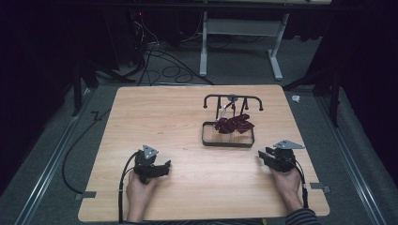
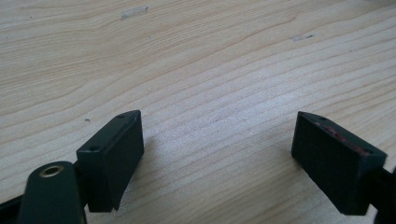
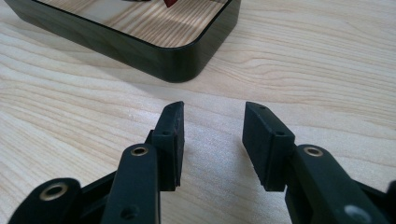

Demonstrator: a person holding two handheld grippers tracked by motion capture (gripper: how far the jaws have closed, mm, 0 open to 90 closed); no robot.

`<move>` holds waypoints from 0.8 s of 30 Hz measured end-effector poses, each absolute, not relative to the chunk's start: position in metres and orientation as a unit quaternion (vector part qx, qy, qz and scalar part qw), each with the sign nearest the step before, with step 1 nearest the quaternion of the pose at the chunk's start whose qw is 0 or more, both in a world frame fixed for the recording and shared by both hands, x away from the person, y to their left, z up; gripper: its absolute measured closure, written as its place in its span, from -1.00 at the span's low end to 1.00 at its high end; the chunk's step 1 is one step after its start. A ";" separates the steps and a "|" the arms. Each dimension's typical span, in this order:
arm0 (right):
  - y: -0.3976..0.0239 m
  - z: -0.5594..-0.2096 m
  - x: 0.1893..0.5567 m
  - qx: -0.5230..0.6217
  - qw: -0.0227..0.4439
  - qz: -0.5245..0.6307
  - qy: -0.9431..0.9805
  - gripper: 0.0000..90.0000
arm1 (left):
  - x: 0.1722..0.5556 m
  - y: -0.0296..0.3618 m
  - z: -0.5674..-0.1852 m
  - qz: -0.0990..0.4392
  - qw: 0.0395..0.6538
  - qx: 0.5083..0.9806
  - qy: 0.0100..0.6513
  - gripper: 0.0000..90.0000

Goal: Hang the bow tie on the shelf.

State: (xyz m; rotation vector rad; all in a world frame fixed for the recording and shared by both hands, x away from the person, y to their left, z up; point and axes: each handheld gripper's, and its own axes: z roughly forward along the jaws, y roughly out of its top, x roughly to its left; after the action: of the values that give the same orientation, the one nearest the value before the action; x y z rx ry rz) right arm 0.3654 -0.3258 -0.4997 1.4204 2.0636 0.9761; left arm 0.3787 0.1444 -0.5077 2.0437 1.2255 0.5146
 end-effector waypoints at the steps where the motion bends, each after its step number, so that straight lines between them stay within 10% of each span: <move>1: -0.326 -0.500 0.365 0.514 0.225 0.352 0.749 0.32 | 0.379 0.144 -0.508 0.198 0.345 0.787 0.472 -0.62; 24: -0.321 -0.502 0.367 0.498 0.219 0.331 0.771 -0.09 | 0.379 0.144 -0.508 0.198 0.345 0.787 0.472 -0.62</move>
State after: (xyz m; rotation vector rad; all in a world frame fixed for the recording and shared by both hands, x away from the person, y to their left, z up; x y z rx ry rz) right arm 0.3671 -0.3205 -0.5015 1.3779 2.1344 0.9168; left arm 0.3786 0.1444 -0.5078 2.0433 1.2255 0.5149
